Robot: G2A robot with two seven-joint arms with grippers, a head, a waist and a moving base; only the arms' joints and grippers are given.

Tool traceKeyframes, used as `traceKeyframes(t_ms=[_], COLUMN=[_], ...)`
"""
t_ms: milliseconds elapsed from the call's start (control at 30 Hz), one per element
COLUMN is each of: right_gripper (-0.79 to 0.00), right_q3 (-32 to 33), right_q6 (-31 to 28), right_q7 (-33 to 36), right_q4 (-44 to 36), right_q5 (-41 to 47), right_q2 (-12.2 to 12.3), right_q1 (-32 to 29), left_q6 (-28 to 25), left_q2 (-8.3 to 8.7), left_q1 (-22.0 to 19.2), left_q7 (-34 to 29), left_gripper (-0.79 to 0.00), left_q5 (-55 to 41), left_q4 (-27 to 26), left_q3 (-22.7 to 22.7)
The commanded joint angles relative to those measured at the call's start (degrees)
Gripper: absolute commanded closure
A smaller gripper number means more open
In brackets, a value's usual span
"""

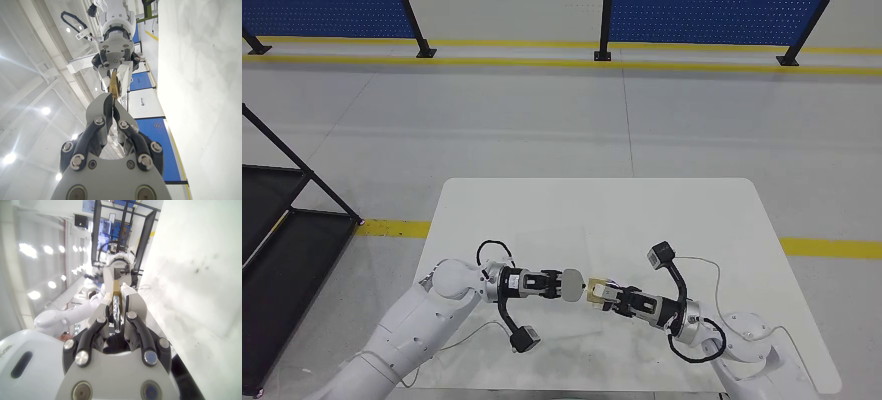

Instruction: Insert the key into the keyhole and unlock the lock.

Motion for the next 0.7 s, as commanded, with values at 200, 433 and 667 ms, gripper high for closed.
traceKeyframes(t_ms=[200,433,667], right_gripper=[0.000,0.000,0.000], right_q3=[-0.2,-0.2,-0.3], right_q6=[0.0,-0.1,-0.1], right_q7=[0.2,0.2,0.1], right_q4=[0.0,0.0,0.0], right_q5=[0.1,0.2,0.3], right_q2=[0.2,0.3,0.5], right_q1=[0.1,0.1,0.1], left_q6=[0.0,0.2,0.1], left_q2=[-0.10,-0.21,-0.34], left_q1=[-0.2,-0.5,-0.8], left_q7=[1.1,1.9,2.6], left_gripper=[0.000,0.000,-0.046], left_q5=[-1.2,-2.0,-2.6], left_q4=[0.2,0.7,1.3], left_q3=[0.3,0.6,0.9])
